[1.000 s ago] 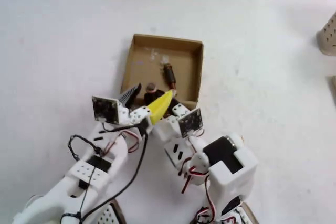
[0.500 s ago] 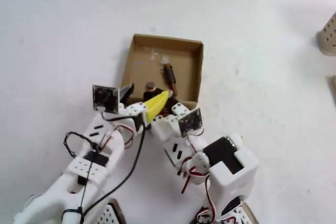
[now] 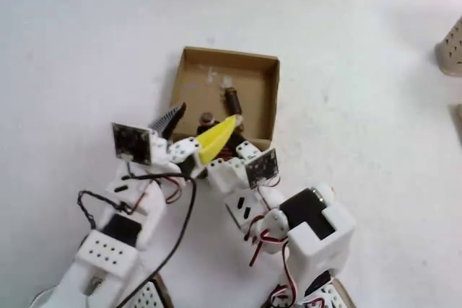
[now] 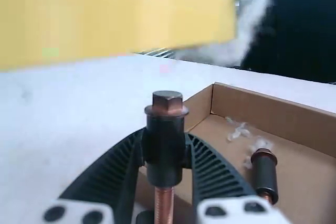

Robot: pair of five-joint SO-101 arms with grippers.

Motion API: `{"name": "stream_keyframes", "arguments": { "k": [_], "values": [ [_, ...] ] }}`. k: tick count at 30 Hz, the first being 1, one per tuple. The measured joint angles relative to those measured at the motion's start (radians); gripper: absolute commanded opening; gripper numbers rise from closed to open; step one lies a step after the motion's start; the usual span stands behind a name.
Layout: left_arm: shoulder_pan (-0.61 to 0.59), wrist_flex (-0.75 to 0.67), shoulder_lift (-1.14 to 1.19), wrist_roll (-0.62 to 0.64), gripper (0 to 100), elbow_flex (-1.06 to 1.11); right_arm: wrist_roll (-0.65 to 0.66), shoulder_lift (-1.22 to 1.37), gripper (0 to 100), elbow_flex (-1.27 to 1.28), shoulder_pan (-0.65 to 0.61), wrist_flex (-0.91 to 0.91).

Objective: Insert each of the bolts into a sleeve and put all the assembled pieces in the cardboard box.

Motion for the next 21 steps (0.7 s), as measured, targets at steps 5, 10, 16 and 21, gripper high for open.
{"name": "stream_keyframes", "arguments": {
  "k": [5, 10, 16, 21],
  "values": [
    [-0.086, 0.18, -0.241, 0.04, 1, 0.0, 0.0, 0.0, 1.7, 0.0, 0.0, 0.012],
    [-0.157, 0.356, -0.485, 0.044, 7, 0.0, 0.0, 0.0, 1.7, 0.0, 0.0, 0.035],
    [-0.219, 0.574, -0.68, 0.051, 2, 0.0, 0.0, 0.0, 1.7, -0.003, 0.043, 0.037],
    [-0.31, 0.76, -0.681, 0.051, 2, 0.0, 0.0, 0.0, 1.7, -0.003, 0.051, 0.037]
  ]
}}
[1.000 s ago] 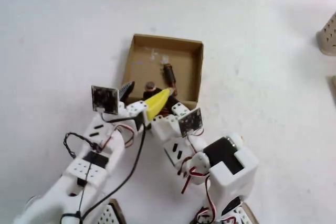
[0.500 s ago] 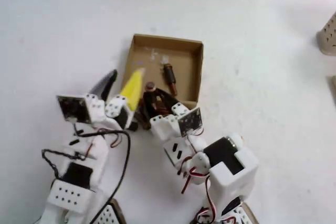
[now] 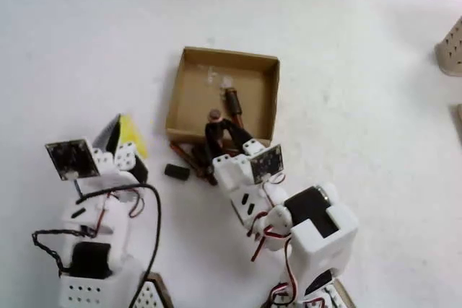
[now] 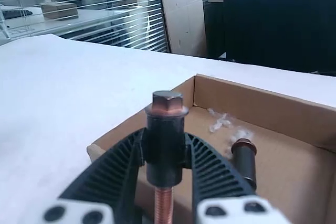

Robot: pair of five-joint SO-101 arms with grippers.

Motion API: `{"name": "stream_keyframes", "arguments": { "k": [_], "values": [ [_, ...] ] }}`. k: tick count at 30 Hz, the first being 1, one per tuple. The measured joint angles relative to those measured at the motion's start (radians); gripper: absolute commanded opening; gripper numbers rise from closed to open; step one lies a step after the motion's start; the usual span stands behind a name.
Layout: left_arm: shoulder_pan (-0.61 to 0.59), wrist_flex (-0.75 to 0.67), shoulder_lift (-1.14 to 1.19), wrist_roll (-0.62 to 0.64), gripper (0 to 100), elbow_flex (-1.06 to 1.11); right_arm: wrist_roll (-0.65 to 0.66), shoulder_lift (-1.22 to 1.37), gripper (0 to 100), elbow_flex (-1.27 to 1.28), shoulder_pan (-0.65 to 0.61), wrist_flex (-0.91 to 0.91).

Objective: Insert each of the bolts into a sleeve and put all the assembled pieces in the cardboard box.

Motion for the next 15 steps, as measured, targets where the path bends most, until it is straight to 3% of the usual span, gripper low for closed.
{"name": "stream_keyframes", "arguments": {
  "k": [5, 8, 15],
  "values": [
    [-0.054, 0.236, -0.003, 0.0, 2, 0.002, 0.0, -0.072, 1.7, 0.017, 0.031, 0.006],
    [-0.063, 0.285, -0.003, -0.012, 2, 0.066, 0.0, -0.173, 1.7, 0.046, 0.068, 0.086],
    [-0.063, 0.408, -0.003, -0.339, 2, 0.103, 0.0, -0.483, 1.7, 0.057, 0.166, 0.494]
  ]
}}
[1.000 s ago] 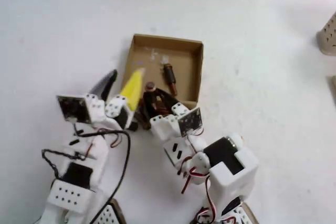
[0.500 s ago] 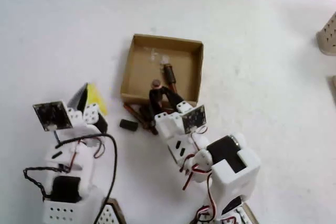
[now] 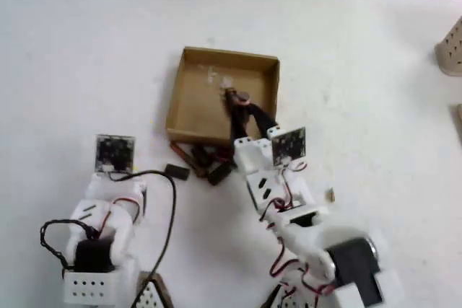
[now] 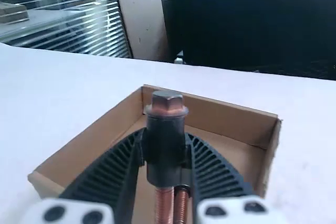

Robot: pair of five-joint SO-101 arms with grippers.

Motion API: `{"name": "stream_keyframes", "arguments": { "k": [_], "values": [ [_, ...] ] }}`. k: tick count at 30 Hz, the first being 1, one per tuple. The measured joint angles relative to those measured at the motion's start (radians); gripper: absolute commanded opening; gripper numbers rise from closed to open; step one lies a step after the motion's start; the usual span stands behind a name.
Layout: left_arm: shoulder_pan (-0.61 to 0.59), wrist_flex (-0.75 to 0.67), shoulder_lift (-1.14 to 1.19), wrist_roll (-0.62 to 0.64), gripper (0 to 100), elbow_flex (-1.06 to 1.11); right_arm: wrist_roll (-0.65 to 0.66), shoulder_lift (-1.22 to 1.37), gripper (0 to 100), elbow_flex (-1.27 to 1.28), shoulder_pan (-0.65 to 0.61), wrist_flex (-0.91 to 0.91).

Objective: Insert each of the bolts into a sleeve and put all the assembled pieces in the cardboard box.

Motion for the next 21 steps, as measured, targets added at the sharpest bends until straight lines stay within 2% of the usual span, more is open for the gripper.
{"name": "stream_keyframes", "arguments": {
  "k": [4, 11, 17, 21],
  "values": [
    [0.002, 0.054, 0.0, -0.114, 2, 0.0, 0.0, -0.206, 1.7, 0.002, 0.028, 0.259],
    [0.002, 0.055, 0.0, -0.147, 2, 0.0, 0.0, -0.5, 1.9, -0.017, 0.037, 0.652],
    [-0.003, 0.055, 0.0, -0.147, 2, 0.0, 0.0, -0.537, 1.9, -0.239, 0.04, 1.056],
    [-0.005, 0.055, 0.0, -0.147, 2, 0.0, 0.0, -0.537, 2.0, -0.411, 0.038, 1.247]
  ]
}}
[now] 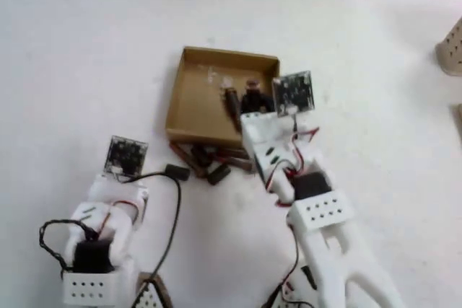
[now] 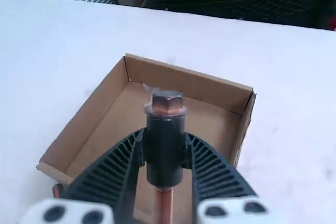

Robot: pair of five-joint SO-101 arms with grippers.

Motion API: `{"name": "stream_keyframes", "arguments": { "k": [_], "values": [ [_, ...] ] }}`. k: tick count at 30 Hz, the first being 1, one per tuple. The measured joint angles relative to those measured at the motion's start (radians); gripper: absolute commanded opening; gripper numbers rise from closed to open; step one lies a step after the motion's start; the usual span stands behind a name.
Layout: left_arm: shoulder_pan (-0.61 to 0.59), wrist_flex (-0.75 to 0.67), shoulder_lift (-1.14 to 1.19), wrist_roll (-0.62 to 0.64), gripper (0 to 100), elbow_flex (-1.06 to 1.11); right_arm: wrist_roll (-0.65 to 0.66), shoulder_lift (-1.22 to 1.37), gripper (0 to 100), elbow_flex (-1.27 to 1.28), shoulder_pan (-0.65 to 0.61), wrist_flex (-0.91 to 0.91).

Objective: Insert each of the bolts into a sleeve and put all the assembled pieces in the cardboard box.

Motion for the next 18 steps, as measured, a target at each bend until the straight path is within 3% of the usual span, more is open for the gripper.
{"name": "stream_keyframes", "arguments": {
  "k": [6, 11, 18],
  "values": [
    [0.0, 0.0, 0.0, 0.0, 2, 0.0, 0.02, 0.095, 1.8, -0.207, 0.003, 0.071],
    [0.0, 0.0, 0.0, 0.0, 2, 0.0, 0.081, 0.339, 1.8, -0.399, 0.029, 0.106],
    [0.0, 0.0, 0.0, 0.0, 2, 0.0, 0.089, 0.706, 2.0, -0.71, 0.04, 0.308]
  ]
}}
